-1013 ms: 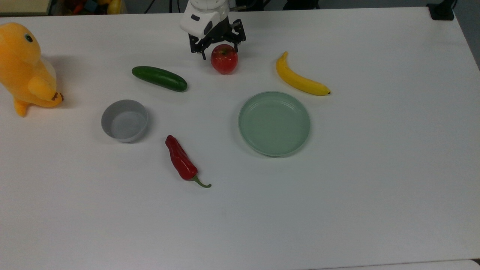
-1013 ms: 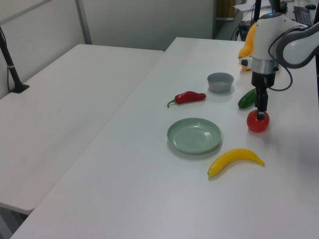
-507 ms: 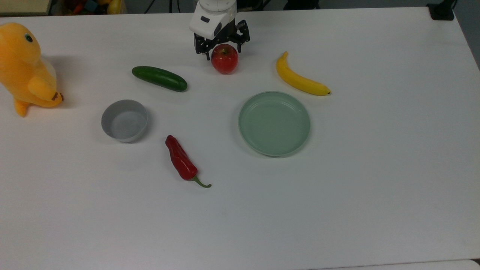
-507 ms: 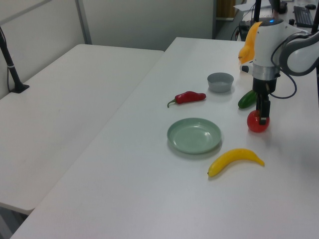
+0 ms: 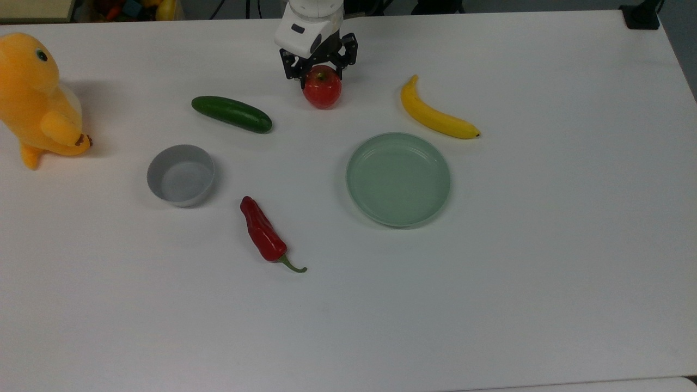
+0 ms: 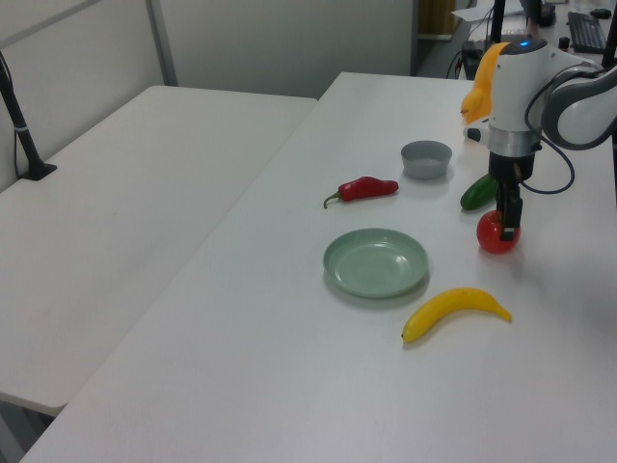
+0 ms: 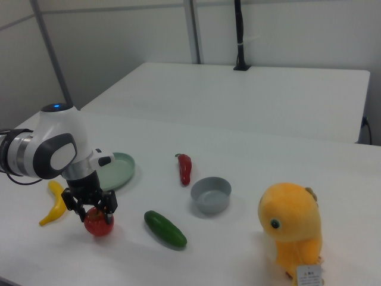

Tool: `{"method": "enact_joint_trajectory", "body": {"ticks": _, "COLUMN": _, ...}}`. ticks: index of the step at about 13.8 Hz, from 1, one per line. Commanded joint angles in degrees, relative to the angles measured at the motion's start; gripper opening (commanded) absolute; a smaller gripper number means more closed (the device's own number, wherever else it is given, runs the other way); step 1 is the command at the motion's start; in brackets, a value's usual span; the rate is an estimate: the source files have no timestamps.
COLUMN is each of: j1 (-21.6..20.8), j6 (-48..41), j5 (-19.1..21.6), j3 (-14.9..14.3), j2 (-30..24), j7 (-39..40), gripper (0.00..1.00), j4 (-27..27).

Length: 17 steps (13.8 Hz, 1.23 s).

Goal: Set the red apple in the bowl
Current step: 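Close the gripper around the red apple, then lift the red apple up off the table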

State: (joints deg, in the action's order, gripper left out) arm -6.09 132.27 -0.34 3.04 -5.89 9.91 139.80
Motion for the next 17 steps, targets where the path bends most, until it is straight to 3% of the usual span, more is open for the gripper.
{"method": "enact_joint_trajectory", "body": {"ticks": 1, "j1": 0.99, "j6": -1.39, "j5": -1.33, "j3": 0.21, "j2": -0.88, "j7": -2.35, "gripper": 0.10, "j4": -1.88}}
{"method": "enact_joint_trajectory", "body": {"ticks": 5, "j1": 2.57, "j6": -13.59, "j5": -0.89, "j3": -0.05, "j2": -0.35, "j7": -2.44, "gripper": 0.11, "j4": -12.16}}
{"method": "enact_joint_trajectory", "body": {"ticks": 9, "j1": 4.16, "j6": -27.65, "j5": -0.54, "j3": -1.63, "j2": 0.17, "j7": -1.65, "gripper": 0.15, "j4": -26.21}}
{"method": "enact_joint_trajectory", "body": {"ticks": 12, "j1": 3.81, "j6": -33.02, "j5": 0.42, "j3": -4.52, "j2": 1.84, "j7": -1.82, "gripper": 0.15, "j4": -35.62}}
{"method": "enact_joint_trajectory", "body": {"ticks": 15, "j1": 3.54, "j6": -33.39, "j5": 0.69, "j3": -6.72, "j2": 4.12, "j7": -2.08, "gripper": 0.15, "j4": -39.93}}
{"method": "enact_joint_trajectory", "body": {"ticks": 17, "j1": 3.10, "j6": -33.48, "j5": 1.56, "j3": -11.19, "j2": 9.90, "j7": -2.00, "gripper": 0.15, "j4": -48.43}}
